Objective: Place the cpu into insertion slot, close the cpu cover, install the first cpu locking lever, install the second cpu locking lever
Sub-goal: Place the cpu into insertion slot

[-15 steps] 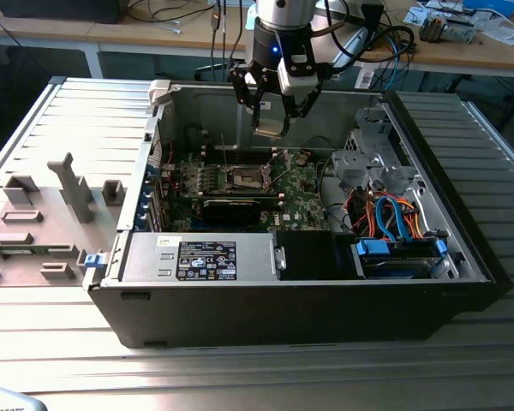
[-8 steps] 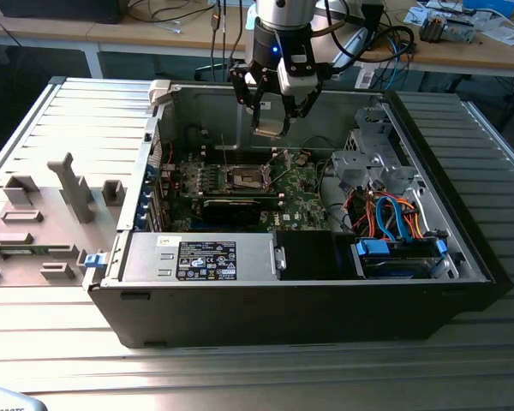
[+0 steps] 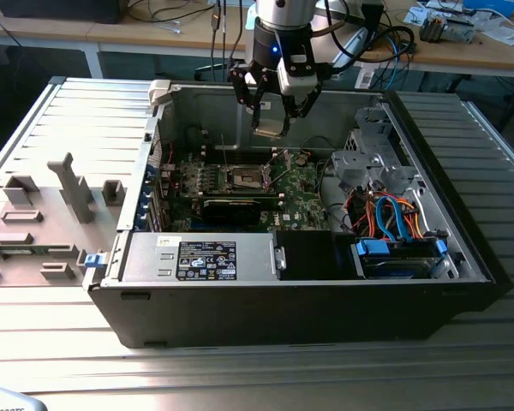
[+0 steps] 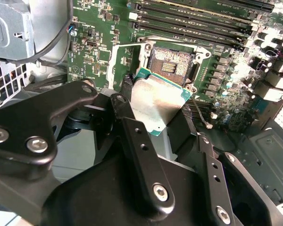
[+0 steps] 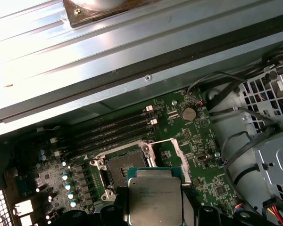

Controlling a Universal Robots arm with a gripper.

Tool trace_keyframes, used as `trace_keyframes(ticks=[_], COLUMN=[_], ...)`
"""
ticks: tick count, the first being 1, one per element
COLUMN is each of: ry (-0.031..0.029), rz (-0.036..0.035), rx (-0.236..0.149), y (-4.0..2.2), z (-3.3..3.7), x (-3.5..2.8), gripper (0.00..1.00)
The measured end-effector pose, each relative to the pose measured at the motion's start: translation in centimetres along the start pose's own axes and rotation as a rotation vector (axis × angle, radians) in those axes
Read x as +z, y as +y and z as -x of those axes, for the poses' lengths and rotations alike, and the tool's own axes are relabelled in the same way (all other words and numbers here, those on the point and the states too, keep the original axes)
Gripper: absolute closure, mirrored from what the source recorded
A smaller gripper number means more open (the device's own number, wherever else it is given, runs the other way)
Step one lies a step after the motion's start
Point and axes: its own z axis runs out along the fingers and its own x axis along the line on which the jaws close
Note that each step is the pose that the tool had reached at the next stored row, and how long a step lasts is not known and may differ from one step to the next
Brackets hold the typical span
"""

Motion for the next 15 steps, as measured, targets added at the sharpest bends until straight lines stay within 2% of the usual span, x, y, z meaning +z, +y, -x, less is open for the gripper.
trace_keyframes(ticks=[15], ry=[-0.0008], rz=[-0.0016], rx=[0.009], y=[0.00], z=[0.00], x=[0.00], gripper=[0.46])
